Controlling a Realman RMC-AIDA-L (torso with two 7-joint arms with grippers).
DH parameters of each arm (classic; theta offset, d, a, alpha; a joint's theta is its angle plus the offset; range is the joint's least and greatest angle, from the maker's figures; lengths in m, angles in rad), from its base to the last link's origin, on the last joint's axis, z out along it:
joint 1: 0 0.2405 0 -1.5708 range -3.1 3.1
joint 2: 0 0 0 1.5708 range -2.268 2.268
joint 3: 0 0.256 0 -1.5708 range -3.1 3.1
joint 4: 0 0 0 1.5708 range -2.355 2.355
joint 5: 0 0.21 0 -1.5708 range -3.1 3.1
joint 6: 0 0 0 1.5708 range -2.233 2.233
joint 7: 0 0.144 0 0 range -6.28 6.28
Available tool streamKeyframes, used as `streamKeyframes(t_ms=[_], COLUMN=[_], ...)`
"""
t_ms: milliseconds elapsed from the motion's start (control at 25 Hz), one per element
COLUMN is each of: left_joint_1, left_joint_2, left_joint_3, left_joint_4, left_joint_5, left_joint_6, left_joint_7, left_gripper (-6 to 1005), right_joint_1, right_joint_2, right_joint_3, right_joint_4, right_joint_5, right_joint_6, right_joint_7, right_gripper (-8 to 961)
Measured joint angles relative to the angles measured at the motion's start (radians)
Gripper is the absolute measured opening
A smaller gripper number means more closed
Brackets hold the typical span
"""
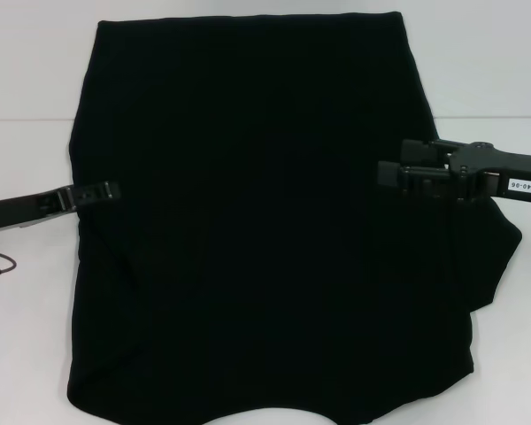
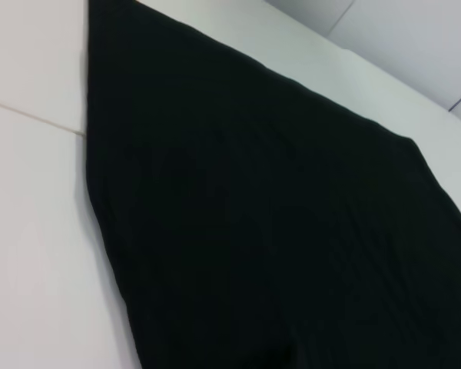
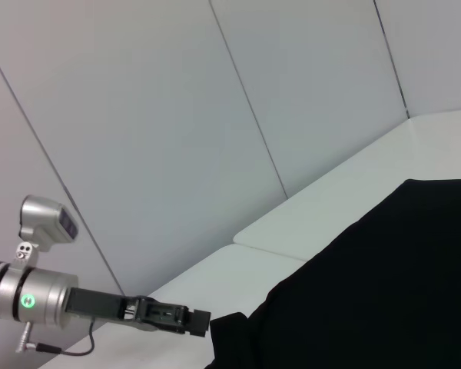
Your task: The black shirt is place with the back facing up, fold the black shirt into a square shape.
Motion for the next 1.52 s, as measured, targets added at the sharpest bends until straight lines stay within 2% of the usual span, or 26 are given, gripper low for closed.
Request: streamKeyframes(t_ms=[320, 600, 800, 1080, 1240, 1520], left_joint_1=[-0.031, -0.109, -0.145, -0.081, -0.042, -0.021], left_joint_2=[-0.012, -0.011, -0.017, -0.010, -0.017, -0.028], left_joint_3=[0.055, 0.085, 0.085, 0.078, 0.074, 0.079], left_joint_4=[-0.036, -0.041, -0.046, -0.012, 0.021, 0.030], left_joint_5=[-0.009, -0.074, -0.080, -0.080, -0.081, -0.081], left_joint_6=[-0.035, 0.080, 0.107, 0.101, 0.083, 0.023], left_joint_7=[0.009, 0.000, -0.004, 0.000, 0.005, 0.033], left_gripper=[940, 937, 937, 937, 938, 938], right_joint_1=[0.001, -0.008, -0.012, -0.016, -0.010, 0.004], right_joint_2=[0.004, 0.002, 0.003, -0.001, -0.002, -0.002], right_joint_3=[0.000, 0.000, 0.000, 0.001, 0.001, 0.001], right_joint_4=[0.000, 0.000, 0.001, 0.001, 0.001, 0.000], right_joint_5=[0.000, 0.000, 0.000, 0.000, 0.000, 0.000], right_joint_6=[0.000, -0.001, 0.000, 0.002, 0.002, 0.002], right_joint_7=[0.002, 0.000, -0.005, 0.001, 0.002, 0.003], right_gripper=[883, 882, 882, 883, 884, 885])
